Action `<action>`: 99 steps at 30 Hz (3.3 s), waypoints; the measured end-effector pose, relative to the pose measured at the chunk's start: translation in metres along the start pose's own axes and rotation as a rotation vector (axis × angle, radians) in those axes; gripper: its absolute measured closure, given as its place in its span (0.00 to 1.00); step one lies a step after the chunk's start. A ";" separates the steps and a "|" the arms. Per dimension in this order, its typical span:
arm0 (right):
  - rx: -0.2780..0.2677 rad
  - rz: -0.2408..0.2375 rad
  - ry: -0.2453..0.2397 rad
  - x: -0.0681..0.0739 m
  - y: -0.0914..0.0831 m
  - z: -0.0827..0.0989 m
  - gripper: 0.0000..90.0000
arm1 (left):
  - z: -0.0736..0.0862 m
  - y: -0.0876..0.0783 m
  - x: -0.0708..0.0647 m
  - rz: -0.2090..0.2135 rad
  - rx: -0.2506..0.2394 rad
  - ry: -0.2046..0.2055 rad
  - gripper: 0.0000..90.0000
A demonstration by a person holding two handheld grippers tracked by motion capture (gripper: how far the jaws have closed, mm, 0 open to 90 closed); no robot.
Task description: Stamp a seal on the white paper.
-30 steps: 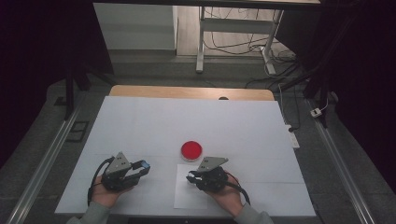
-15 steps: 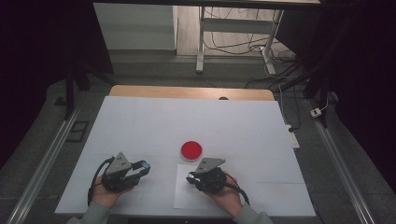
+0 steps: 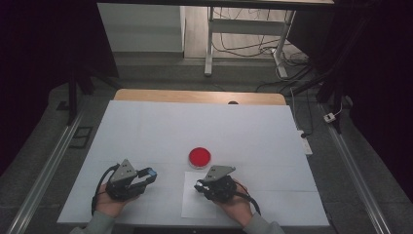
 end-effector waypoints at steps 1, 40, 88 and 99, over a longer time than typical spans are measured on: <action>-0.006 -0.002 0.005 0.000 0.000 0.000 0.85 | 0.000 0.000 0.000 0.000 0.000 -0.001 0.73; -0.020 0.006 -0.007 0.001 -0.001 0.001 0.85 | 0.000 -0.002 0.001 -0.006 -0.004 -0.004 0.73; -0.262 0.016 0.168 -0.026 -0.054 -0.029 0.84 | -0.001 -0.001 0.001 -0.002 -0.008 -0.004 0.73; -0.328 0.061 0.221 -0.043 -0.072 -0.034 0.84 | 0.000 0.000 0.001 -0.001 -0.003 -0.003 0.73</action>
Point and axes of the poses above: each handheld gripper's, and its own axes: y roughly forward along the jaws, z roughly out of its underside, x roughly to its left, the point moved 5 cm from there along y, roughly forward along the jaws, and after that the axes turned 6 degrees about z, right-handed, at the moved point
